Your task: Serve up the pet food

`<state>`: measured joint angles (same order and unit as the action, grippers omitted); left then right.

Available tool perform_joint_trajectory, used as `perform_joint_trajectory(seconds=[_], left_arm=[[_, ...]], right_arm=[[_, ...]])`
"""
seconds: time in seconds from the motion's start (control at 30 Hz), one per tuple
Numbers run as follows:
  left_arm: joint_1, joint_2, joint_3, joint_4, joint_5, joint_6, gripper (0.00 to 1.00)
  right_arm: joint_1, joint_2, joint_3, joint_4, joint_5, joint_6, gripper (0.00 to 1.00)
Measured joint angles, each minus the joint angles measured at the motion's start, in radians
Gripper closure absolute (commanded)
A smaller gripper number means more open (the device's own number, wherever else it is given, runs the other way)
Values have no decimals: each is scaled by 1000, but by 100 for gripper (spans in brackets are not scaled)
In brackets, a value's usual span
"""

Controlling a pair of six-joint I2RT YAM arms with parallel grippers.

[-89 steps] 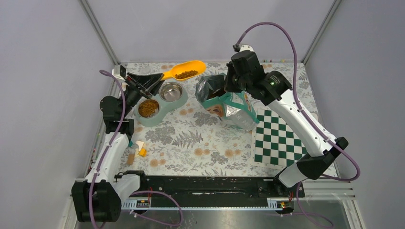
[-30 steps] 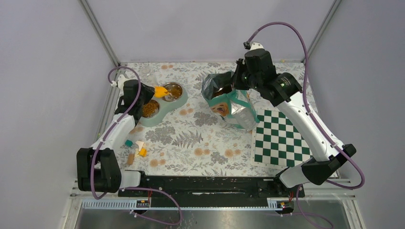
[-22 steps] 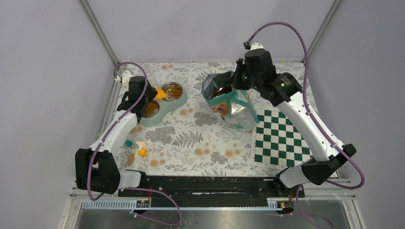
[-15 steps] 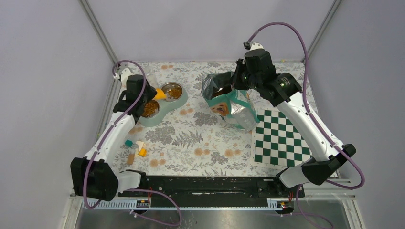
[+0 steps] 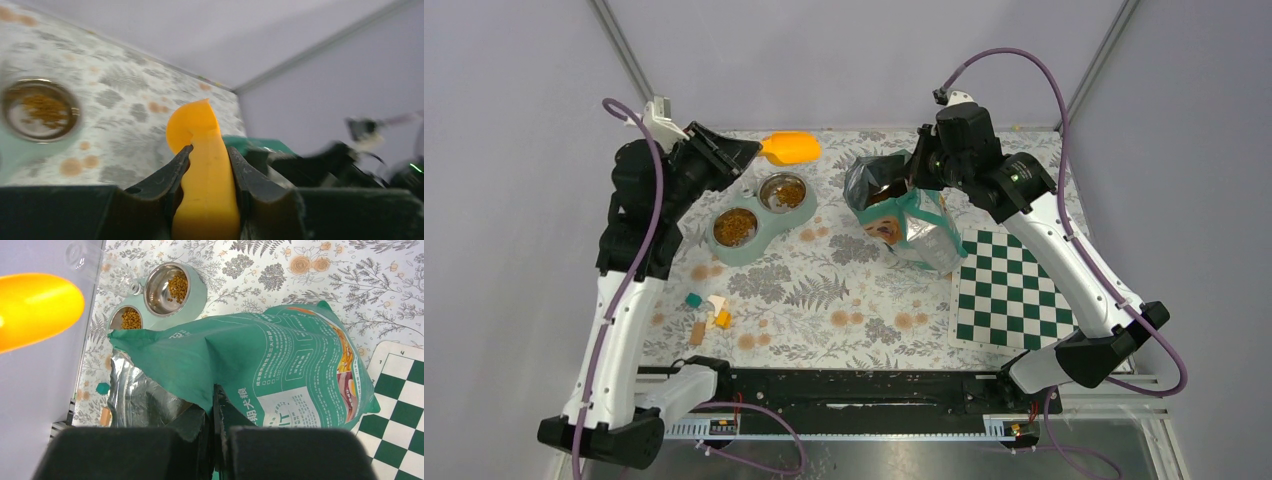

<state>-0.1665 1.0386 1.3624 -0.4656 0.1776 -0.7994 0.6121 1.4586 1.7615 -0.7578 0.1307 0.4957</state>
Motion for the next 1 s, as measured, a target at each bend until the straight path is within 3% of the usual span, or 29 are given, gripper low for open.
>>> perform_joint_trajectory(seconds=[0.17, 0.47, 0.73, 1.0], left_arm=[[-6, -51, 2, 64, 223, -64, 100], [-19, -64, -8, 93, 398, -57, 100], [-99, -58, -85, 92, 375, -45, 100], [-220, 65, -113, 83, 195, -51, 100]], right_arm=[[0, 0, -3, 0, -19, 2, 100], [0, 0, -5, 0, -22, 7, 100], [5, 1, -5, 0, -25, 6, 100], [116, 45, 14, -11, 37, -26, 100]])
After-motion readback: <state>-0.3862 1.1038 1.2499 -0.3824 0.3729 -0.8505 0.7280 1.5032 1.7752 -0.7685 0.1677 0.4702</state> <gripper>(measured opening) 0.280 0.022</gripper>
